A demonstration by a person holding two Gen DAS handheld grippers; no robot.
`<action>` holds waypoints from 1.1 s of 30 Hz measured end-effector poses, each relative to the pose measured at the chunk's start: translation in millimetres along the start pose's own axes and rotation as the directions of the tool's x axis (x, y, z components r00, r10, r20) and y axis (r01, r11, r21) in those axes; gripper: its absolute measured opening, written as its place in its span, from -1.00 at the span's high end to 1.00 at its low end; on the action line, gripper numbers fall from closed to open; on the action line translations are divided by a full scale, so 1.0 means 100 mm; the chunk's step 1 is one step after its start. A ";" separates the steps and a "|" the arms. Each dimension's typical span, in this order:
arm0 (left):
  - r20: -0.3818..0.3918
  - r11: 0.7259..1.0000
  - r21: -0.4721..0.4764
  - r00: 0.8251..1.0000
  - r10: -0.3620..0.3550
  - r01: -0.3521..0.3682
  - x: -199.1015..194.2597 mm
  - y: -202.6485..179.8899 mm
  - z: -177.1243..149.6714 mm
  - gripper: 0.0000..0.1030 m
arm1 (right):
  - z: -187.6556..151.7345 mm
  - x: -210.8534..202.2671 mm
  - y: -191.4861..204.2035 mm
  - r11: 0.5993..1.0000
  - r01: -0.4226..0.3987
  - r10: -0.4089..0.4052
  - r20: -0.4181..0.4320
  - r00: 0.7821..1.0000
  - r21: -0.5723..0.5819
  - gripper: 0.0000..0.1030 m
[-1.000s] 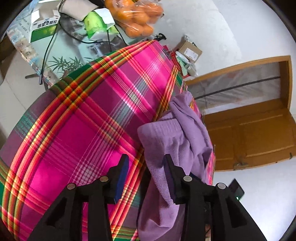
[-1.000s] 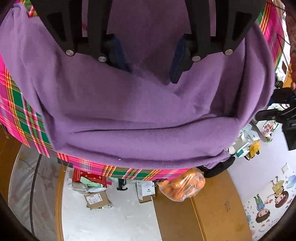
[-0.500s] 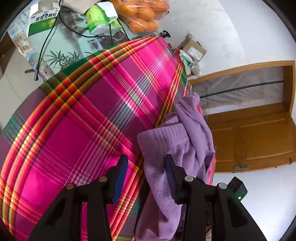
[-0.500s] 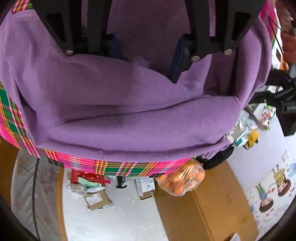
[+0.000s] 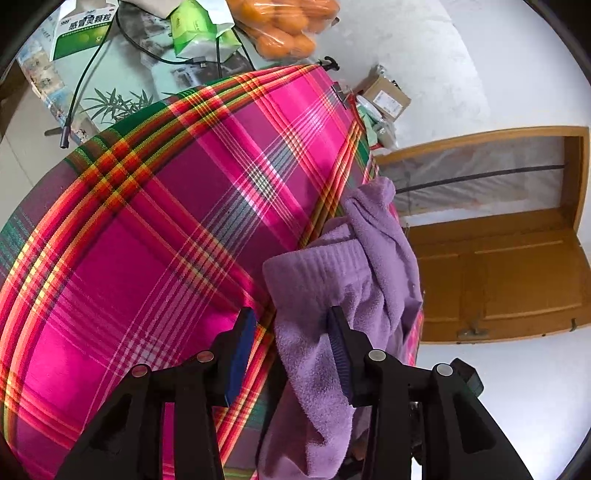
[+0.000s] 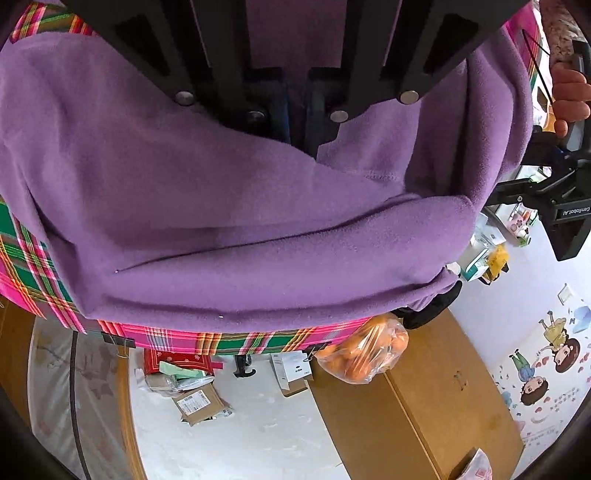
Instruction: Fold clothes
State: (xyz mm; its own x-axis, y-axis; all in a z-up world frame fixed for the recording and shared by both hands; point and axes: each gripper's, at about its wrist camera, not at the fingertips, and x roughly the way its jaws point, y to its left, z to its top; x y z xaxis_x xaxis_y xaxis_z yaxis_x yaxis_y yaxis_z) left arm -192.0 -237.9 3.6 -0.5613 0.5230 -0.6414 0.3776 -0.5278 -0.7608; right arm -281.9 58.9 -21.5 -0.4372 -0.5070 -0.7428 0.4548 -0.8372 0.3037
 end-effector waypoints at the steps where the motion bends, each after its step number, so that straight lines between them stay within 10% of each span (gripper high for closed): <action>1: 0.000 1.000 0.001 1.000 -0.001 0.001 0.00 -0.01 -0.01 0.19 | -0.01 -0.02 -0.01 1.000 -0.005 0.005 0.001 1.000 0.002 0.89; 10: -0.026 1.000 0.015 0.999 -0.021 0.021 0.09 -0.11 -0.10 0.24 | -0.13 -0.26 -0.06 0.997 -0.066 0.065 0.034 0.997 0.040 0.90; 17: -0.017 0.997 0.074 1.000 0.008 -0.006 0.12 -0.22 -0.19 0.84 | -0.23 -0.59 -0.14 0.993 -0.089 0.083 0.081 0.993 0.078 0.90; 33: -0.037 0.996 0.082 0.999 -0.039 0.042 0.07 -0.28 -0.62 0.91 | -0.60 -1.34 -0.55 0.976 -0.088 0.049 0.190 0.981 0.200 0.90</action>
